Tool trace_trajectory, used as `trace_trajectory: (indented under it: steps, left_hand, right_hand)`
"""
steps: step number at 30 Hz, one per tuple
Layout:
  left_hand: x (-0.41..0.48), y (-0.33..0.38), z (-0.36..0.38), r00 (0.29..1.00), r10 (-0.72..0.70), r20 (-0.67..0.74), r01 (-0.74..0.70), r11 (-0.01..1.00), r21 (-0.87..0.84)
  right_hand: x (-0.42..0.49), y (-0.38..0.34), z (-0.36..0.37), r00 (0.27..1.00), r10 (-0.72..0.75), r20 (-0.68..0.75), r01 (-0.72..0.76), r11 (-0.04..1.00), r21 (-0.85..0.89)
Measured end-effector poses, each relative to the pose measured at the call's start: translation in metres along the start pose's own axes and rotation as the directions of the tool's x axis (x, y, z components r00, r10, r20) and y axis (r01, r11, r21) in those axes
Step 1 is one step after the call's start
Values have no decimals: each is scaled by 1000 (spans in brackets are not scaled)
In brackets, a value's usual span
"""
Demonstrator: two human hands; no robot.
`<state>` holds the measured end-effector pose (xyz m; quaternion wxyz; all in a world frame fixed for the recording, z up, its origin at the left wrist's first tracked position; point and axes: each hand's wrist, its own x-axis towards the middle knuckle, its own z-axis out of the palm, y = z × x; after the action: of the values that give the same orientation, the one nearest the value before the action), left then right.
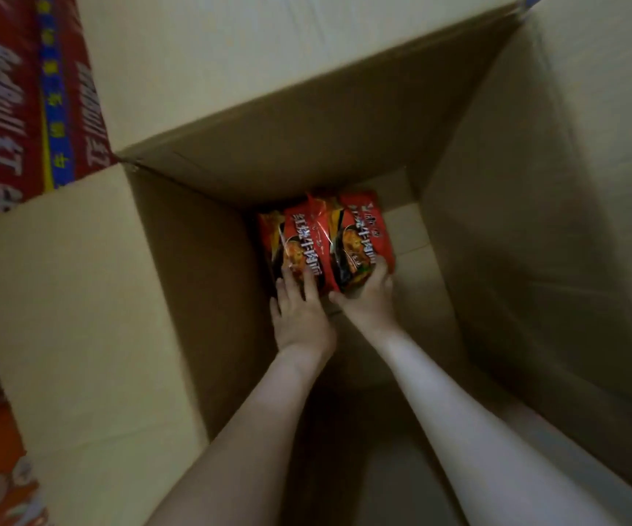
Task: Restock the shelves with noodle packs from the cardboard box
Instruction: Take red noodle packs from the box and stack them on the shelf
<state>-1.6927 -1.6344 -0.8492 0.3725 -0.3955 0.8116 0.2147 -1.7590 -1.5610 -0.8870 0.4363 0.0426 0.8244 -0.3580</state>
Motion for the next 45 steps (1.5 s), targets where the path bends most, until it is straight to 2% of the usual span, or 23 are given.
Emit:
trace_trajectory:
  steps: [1, 2, 4, 5, 7, 10, 12, 15, 18, 22, 25, 28, 31, 34, 37, 38, 40, 42, 44, 45]
  left_hand:
    - [7, -1, 1, 999, -27, 18, 28, 999, -35]
    - [14, -2, 2, 999, -36, 35, 37, 999, -40]
    - [23, -2, 5, 999, -2, 52, 0, 999, 41]
    - [26, 0, 7, 998, 26, 64, -31, 995, 93]
    - [28, 5, 10, 995, 52, 90, -66, 985, 162]
    - [29, 14, 8, 994, 65, 86, -82, 975, 209]
    - [27, 18, 3, 996, 71, 62, -82, 974, 212]
    - [16, 25, -8, 997, 74, -15, -70, 979, 193]
    - [-13, 32, -29, 993, 95, -72, -87, 990, 107]
    - [-73, 39, -71, 961, 200, -189, -221, 971, -93]
    - [-127, 44, -110, 931, 235, -278, -305, 922, -240]
    - [-186, 49, -156, 923, 164, -347, -299, 875, -380]
    - [-254, 52, -203, 943, 80, -324, -236, 845, -479]
    - [-325, 57, -251, 955, 85, -285, -229, 821, -522]
    - [-382, 56, -289, 987, 139, -79, -159, 785, -599]
    - [-399, 54, -301, 980, 198, 5, -148, 752, -643]
    - [-431, 48, -321, 938, 323, 130, -130, 671, -730]
    - [-468, 46, -334, 865, 455, 212, -135, 617, -776]
    - [-509, 48, -340, 784, 574, 237, -176, 571, -802]
    - [-529, 49, -340, 743, 628, 231, -209, 546, -811]
  right_hand:
    - [9, 0, 6, 993, 114, 14, -114, 966, 232]
    - [16, -1, 10, 968, 228, 102, -249, 864, 438]
    - [29, -2, 14, 893, 317, 319, -449, 598, 664]
    - [35, -1, 14, 880, 316, 354, -471, 500, 726]
    - [45, 0, 14, 874, 346, 341, -462, 377, 802]
    - [48, -8, 16, 860, 364, 357, -463, 263, 846]
    - [49, -14, 15, 862, 343, 374, -462, 223, 859]
    - [42, -16, 2, 860, 362, 360, -455, 224, 862]
    - [17, -21, -19, 871, 376, 315, -430, 273, 861]
    - [-44, -39, -55, 857, 448, 254, -431, 353, 831]
    - [-114, -68, -91, 889, 419, 187, -370, 412, 833]
    - [-196, -106, -133, 939, 319, 125, -274, 478, 834]
    - [-283, -148, -171, 960, 269, 73, -204, 499, 843]
    - [-365, -178, -204, 969, 242, 53, -172, 507, 844]
    - [-441, -193, -233, 974, 228, 15, -159, 627, 763]
    - [-465, -197, -241, 977, 213, -8, -127, 613, 780]
    - [-512, -200, -257, 989, 141, -49, -35, 534, 845]
    - [-560, -197, -271, 995, 65, -73, 30, 510, 860]
    - [-600, -184, -282, 994, -6, -110, 94, 555, 826]
    - [-619, -176, -286, 989, -17, -149, 127, 617, 776]
